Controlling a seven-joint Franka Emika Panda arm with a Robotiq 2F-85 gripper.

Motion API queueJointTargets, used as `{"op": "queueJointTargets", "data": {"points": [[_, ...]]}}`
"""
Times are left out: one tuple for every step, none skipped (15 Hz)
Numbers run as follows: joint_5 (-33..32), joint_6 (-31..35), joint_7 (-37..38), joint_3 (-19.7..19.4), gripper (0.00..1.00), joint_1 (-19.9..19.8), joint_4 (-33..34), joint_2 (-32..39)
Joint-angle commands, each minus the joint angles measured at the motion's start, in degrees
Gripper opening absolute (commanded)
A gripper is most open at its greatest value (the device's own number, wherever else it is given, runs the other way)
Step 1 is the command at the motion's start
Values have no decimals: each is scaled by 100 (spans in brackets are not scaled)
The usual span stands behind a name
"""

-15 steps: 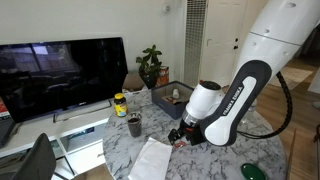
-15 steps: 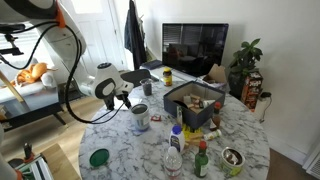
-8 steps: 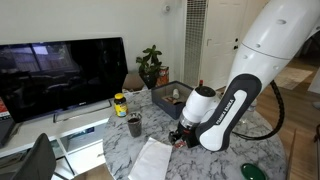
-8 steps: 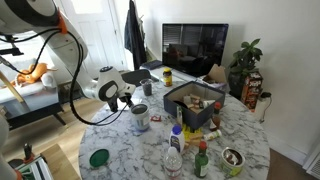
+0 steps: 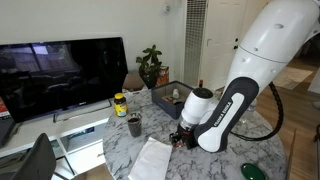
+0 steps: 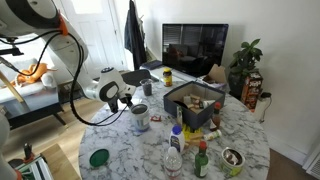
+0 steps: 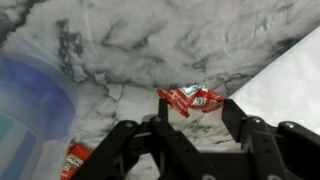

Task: Put the tomato ketchup on the green lid, lift the green lid and put the ketchup in the grey cup

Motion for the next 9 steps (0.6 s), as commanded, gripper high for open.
{"op": "queueJointTargets", "data": {"points": [[71, -238, 106, -89, 33, 115, 75, 67], [61, -319, 154, -196, 50, 210, 46, 43], [49, -364, 190, -245, 64, 244, 16, 13], [32, -398, 239, -338, 64, 317, -22, -31], [14, -431, 291, -407, 70, 361, -35, -46], [-1, -464, 306, -381, 76, 316, -45, -83], [-19, -498, 344, -410, 77, 331, -44, -85], [-31, -527, 362, -392, 54, 307, -35, -85], [-44, -545, 382, -411, 45, 319, -33, -83]]}}
